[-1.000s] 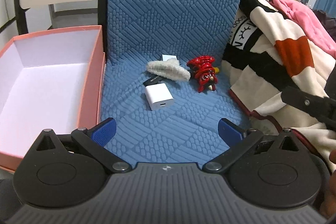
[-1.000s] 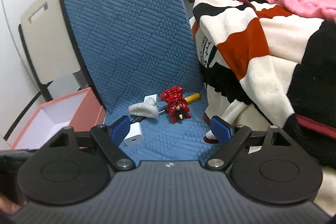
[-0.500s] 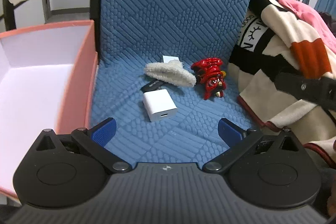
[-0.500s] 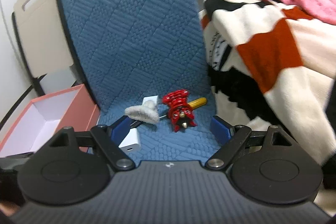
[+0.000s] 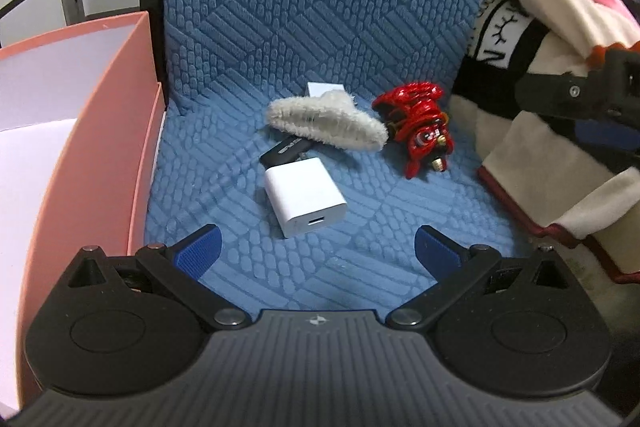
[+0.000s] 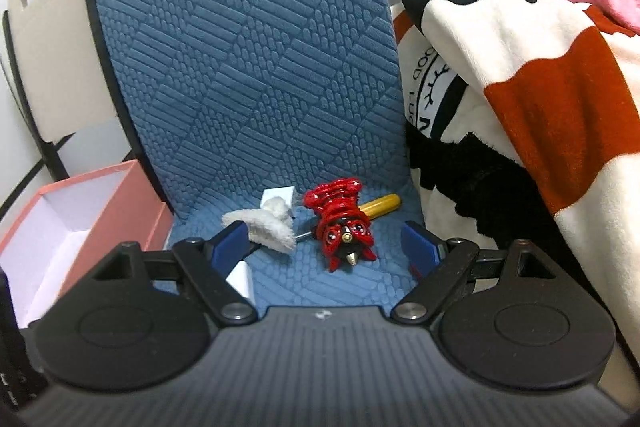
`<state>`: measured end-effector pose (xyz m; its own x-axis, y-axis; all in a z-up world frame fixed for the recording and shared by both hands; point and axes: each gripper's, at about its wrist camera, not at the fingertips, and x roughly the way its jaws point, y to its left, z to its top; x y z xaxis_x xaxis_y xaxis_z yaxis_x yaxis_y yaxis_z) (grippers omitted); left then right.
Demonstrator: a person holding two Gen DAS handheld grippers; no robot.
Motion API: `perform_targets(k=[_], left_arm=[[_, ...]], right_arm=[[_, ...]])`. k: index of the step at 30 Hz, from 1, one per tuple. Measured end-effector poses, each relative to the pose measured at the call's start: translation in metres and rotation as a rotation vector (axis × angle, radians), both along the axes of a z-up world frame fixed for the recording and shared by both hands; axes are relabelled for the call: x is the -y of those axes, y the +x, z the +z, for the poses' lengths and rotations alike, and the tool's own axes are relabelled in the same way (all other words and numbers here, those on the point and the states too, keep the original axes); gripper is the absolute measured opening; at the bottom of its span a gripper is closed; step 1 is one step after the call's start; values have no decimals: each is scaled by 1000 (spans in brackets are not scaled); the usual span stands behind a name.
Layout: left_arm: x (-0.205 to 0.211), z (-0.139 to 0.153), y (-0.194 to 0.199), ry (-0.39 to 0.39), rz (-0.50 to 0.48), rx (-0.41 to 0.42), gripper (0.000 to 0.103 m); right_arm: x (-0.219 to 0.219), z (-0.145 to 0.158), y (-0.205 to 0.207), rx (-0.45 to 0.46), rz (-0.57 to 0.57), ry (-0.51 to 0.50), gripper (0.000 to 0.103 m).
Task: Organize rigid objects
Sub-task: 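Grasp the white charger cube with the left tool while the right tool grasps the red figurine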
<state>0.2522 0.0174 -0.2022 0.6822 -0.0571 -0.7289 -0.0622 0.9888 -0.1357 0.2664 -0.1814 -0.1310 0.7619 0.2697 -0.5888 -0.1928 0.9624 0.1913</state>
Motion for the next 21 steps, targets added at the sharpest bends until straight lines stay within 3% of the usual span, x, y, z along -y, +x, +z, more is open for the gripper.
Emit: perform_targets(k=[3,4,6,8,11,15,21], left_arm=[[-3,1,5,-13,-3,18,103],[-4,1,7,-16,-2,20,103],[-7,2,11,-28,14,22,94],[-10,0,18,-41,30,17,92],[-12,-3,30,-63,37,8,87],[-11,-7,44,-70,27,-5,87],[-9,-18,62,-55,28,-39,86]], right_arm=[[1,-7,7,-6,-5,2,84],[1,-9,10,-12,3,7,79],[2,-15,16,-31,15,31,76],[4,-21,23,-46,25,73,74],[2,-28,31,-46,24,50,74],[4,-42,54,-126,33,113,68],[-8,-61,87,-180,50,51,68]])
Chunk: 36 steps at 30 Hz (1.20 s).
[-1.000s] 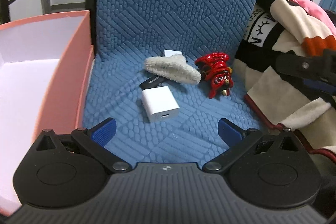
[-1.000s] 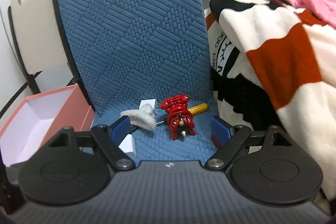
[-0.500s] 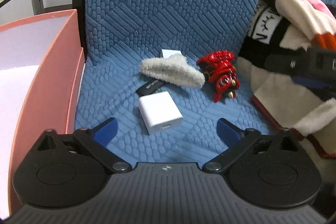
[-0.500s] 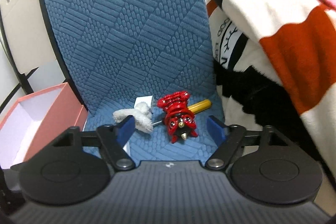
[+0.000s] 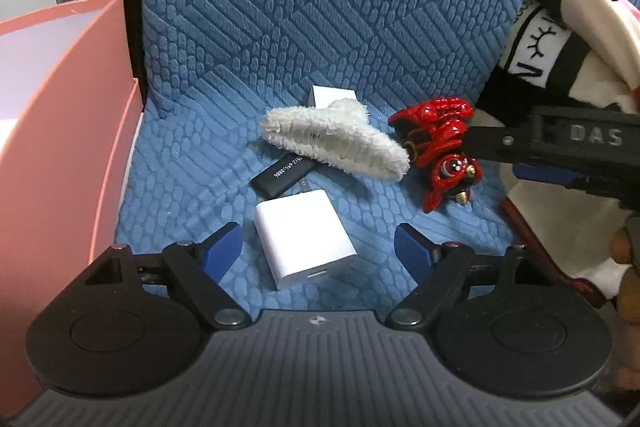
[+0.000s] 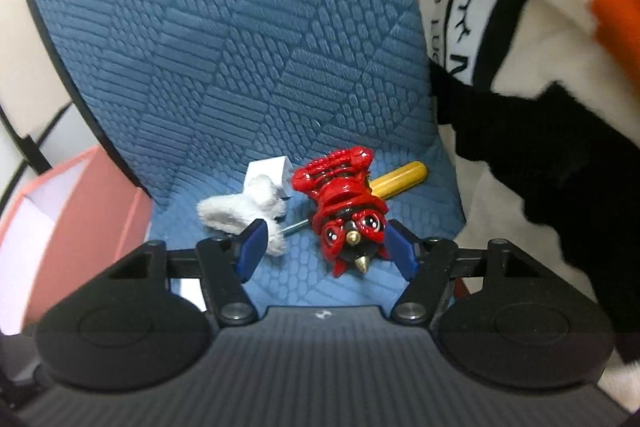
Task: Organize rigid objects
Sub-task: 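Grasp the white charger cube with the left tool while the right tool grasps the red figurine, then lift the white charger with the left tool while the right tool lifts the red figurine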
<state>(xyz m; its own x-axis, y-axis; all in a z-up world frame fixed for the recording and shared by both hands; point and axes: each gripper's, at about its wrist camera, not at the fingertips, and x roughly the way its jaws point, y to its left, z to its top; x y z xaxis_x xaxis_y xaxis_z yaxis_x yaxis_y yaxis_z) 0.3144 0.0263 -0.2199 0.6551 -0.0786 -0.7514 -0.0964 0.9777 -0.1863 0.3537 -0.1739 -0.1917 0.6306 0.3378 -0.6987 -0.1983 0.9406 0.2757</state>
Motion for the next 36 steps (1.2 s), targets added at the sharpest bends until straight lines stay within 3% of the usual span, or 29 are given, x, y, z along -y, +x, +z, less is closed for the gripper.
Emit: perform_targets(k=[4,12,18,20,26,36], left_arm=[[1,-5,7,2,0,-36,77],[2,-10,14,-29,7,-75,76],[1,-13,21,-20,21,-88,70],[-1,-12,22,-16,24,-87,67],[-13,-11,20,-105,23,-99,61],[-23,-5,4,-119,30,-87,57]], right_arm=[[-12,-12,15,-24,28,-69,68],[-14,-35,33,-102,14,-105,67],[-29,-52,44,-115,40,-198,66],[-33,-56,46,-123,49,-235,59],[-33,-49,40,-88,59,-267,57],[-18,-21,12,-16,1,-214,57]])
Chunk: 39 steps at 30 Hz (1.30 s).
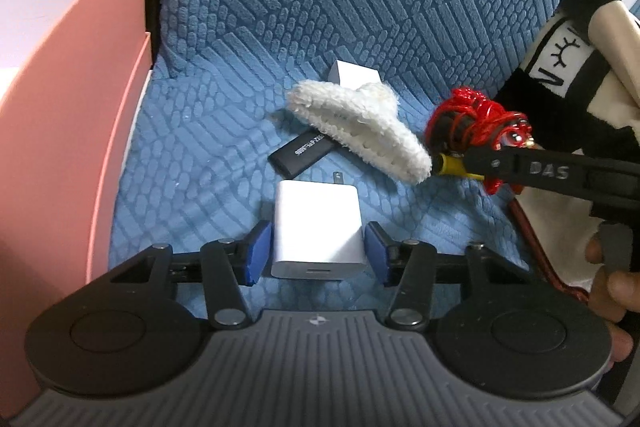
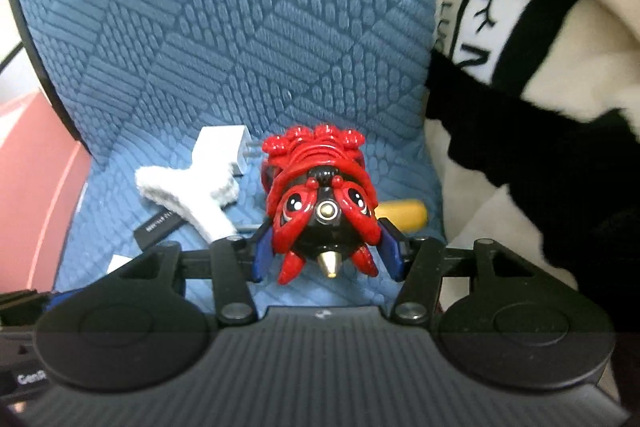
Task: Organize rigid objects
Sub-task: 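Lift the white charger with the left tool while the right tool lifts the red figurine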
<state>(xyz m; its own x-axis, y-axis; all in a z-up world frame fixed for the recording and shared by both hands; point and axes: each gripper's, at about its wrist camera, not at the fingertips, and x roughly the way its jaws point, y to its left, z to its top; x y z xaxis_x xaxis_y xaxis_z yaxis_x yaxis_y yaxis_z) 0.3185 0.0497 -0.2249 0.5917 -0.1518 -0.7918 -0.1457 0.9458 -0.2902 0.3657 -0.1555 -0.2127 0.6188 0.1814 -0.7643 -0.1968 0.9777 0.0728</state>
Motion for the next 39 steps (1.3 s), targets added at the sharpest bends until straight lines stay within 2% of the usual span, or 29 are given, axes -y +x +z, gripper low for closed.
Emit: perform_targets(k=[8,18,32,39], left_arm=[[-5,6,-15,-23,2,17,57],[-7,5,-26,-35,-5,12,57],[-4,1,-42,-44,-20,5,57],[-6,4,-57,-39,-18,-3,57]], right_arm=[[1,16,-25,87,-21,7,57],[-1,26,-47,118,-10,21,56],[-17,40,-100,122,6,65,56],[-22,36,-130,75,-21,74,56]])
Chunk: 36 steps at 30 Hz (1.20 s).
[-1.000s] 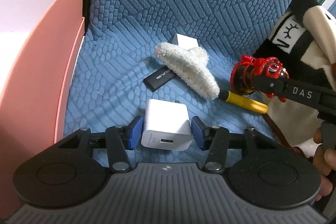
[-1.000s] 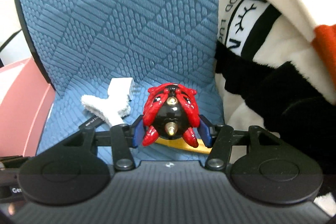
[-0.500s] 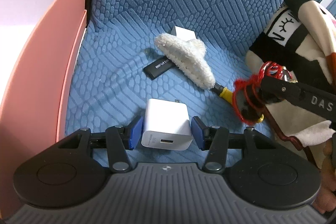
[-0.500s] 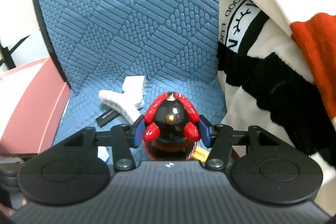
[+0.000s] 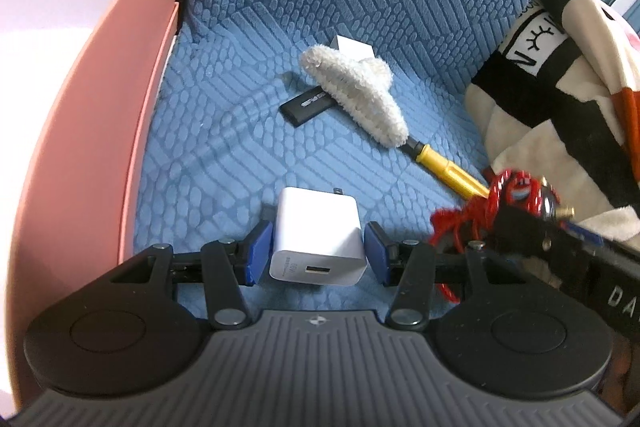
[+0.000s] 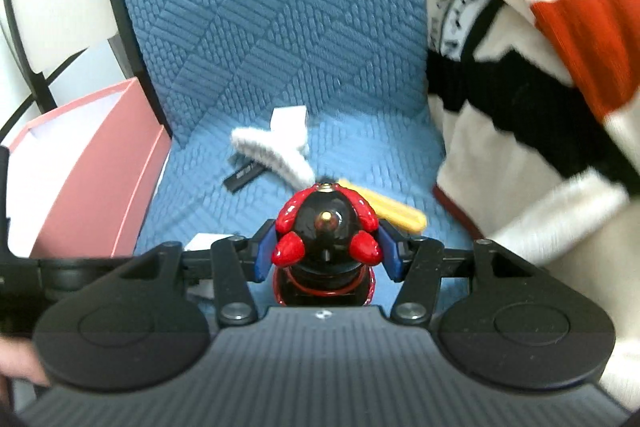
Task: Organize rigid objects
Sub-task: 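Lift the white charger with the left tool while the right tool lifts the red figurine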
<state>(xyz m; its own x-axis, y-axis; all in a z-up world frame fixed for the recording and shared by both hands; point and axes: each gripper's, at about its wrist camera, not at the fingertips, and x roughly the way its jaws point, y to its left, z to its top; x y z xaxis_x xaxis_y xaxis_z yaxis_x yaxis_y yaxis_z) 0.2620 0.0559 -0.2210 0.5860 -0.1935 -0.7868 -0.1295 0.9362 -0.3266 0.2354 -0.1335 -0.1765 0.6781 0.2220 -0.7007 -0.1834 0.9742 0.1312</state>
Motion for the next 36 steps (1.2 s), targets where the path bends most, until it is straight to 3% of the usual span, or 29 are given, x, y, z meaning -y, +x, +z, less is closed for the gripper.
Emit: perform_targets(k=[6,12,20,26,29,36], left_arm=[[5,-1,-14,3,-11,-20,57],[12,-1,-23,30,-35,-16,57],[13,-4,-24,41,-40,-32,58],[14,-7,-21,39,-35,-34,58],[15,-10,-18,40,-26,-36,58],[22,-16,-13,84,-42,-31,58]], right_arm=[[-2,-12,-2,-74,-34,3,56],[1,-17,5,-88,-64,46,56],[-2,-34,22,-136,-85,72,64],[-4,-37,22,-112,-117,63,63],[-5,-33,15,-60,-130,4,63],[7,-39,12,-74,-146,9,63]])
